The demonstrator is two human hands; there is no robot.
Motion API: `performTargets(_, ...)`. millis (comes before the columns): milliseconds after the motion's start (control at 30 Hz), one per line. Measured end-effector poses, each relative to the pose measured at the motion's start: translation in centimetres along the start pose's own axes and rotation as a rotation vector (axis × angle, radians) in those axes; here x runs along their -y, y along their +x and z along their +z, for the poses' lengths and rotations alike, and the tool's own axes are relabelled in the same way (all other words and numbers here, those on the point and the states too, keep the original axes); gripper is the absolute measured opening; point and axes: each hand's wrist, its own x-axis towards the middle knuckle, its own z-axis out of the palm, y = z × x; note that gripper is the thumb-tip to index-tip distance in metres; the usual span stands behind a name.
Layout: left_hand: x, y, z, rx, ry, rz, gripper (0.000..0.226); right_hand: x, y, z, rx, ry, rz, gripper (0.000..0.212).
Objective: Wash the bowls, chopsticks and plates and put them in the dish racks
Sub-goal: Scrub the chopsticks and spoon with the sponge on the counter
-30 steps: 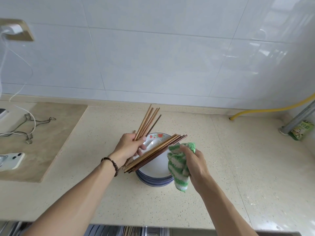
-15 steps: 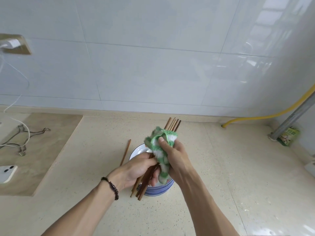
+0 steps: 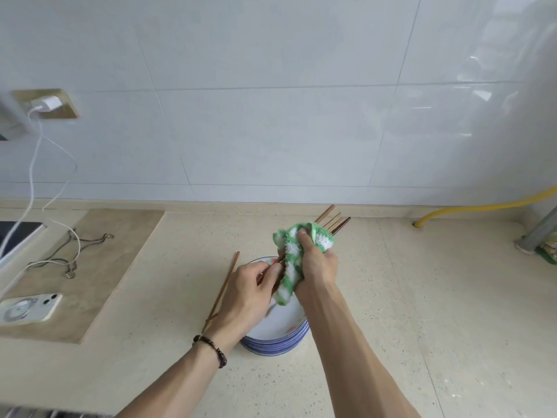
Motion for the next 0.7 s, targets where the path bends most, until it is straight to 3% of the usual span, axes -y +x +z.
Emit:
performTargets(100,-0.9,0.0,-0.9,0.053,0.113,0.066,0.046,3.4,2.6,-1.3,-0.069,0.005,0.007,0.016)
performTargets(200,-1.9,0.1,-0.7,0.009,0.183,0.081,0.052,5.4,4.6,-1.4,-0.112,0.072,0.0,0.025)
performTargets(367,-3.2,1.7,0.6,-0.054,0.26,0.064,0.054,2.8,2.5,0.2,0.037,-0.029,0.058,0.015)
performTargets(467,-3.3,0.8,-1.0,0.015,0.297,0.102,0.05,5.5,4.5,-0.7,-0.014,0.04,0.038,0.021)
performTargets(567,-3.4,0.1,-1.2,-0.028,0.328,0.098,0.051,6.3,4.7,-0.2,-0.078,0.056,-0.013,0.017)
performTargets(700,-4.5,1.3,-0.9,-0.074,0.365,0.101,0.055,3.4,1.7,1.0,0.031,0.018,-0.004,0.019)
